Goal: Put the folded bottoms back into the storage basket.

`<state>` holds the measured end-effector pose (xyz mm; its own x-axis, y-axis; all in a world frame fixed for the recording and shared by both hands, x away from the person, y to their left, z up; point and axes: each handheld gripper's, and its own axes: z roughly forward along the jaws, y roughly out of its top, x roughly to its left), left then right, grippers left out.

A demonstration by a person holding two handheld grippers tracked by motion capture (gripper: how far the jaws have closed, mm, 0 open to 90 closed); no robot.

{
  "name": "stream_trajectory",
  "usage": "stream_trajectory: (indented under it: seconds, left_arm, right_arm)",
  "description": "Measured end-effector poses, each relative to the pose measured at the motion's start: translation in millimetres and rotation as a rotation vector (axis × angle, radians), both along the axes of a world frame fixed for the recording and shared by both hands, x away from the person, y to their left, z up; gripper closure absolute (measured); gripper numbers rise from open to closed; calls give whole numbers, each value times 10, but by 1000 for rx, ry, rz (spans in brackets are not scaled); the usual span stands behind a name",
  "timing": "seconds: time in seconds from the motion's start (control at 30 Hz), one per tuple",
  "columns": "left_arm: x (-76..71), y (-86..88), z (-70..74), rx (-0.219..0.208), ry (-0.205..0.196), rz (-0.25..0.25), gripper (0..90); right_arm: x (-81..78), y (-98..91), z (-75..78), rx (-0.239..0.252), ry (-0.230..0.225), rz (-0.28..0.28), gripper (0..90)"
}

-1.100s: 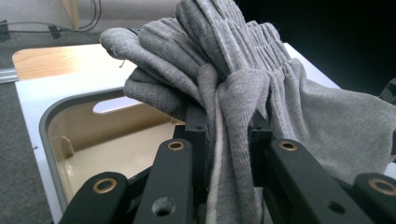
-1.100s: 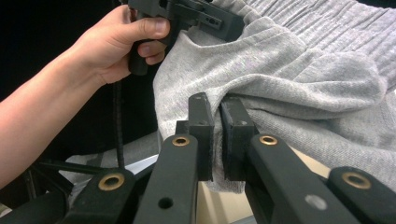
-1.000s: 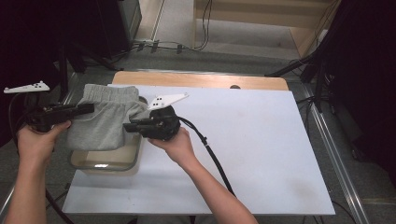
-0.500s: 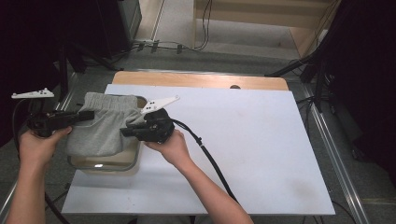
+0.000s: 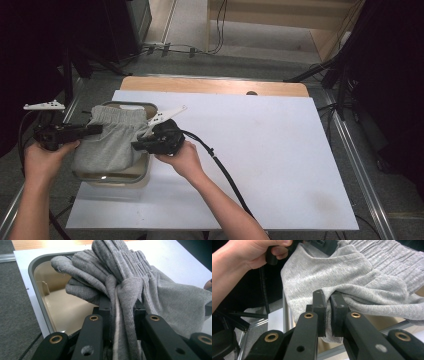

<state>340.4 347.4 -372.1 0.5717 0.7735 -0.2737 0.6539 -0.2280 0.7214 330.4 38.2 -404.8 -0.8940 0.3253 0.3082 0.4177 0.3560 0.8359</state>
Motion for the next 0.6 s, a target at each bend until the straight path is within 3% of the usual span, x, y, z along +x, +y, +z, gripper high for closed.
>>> stream_trajectory:
  seconds: [0.07, 0.1, 0.13, 0.17, 0.2, 0.27, 0.33, 0.4, 0.6]
  left_arm:
    - [8, -21, -17, 30, 8, -12, 701]
    - [29, -37, -27, 30, 45, -17, 539]
    - [48, -51, -27, 31, 70, -24, 373]
    - [44, -64, -19, 35, 67, -44, 289]
    - [34, -82, -4, 37, 50, -54, 205]
    - [20, -124, 32, 43, 33, -66, 139]
    - [14, -178, 56, 73, 12, -69, 68]
    - [7, -228, 67, 95, -7, -68, 44]
    - [9, -305, 70, 90, -30, -82, 18]
  right_arm:
    - [-7, 4, -13, -8, -2, -2, 787]
    - [-10, 5, -23, -18, -19, -21, 639]
    - [-20, 9, -27, -34, -49, -73, 383]
    - [-20, 11, -28, -58, -79, -119, 288]
    - [-19, -1, -34, -78, -85, -129, 242]
    - [-7, -32, -41, -101, -95, -169, 181]
    - [10, -65, -51, -101, -90, -172, 153]
    - [8, -93, -50, -103, -99, -178, 148]
    - [-6, -181, -33, -98, -111, -185, 118]
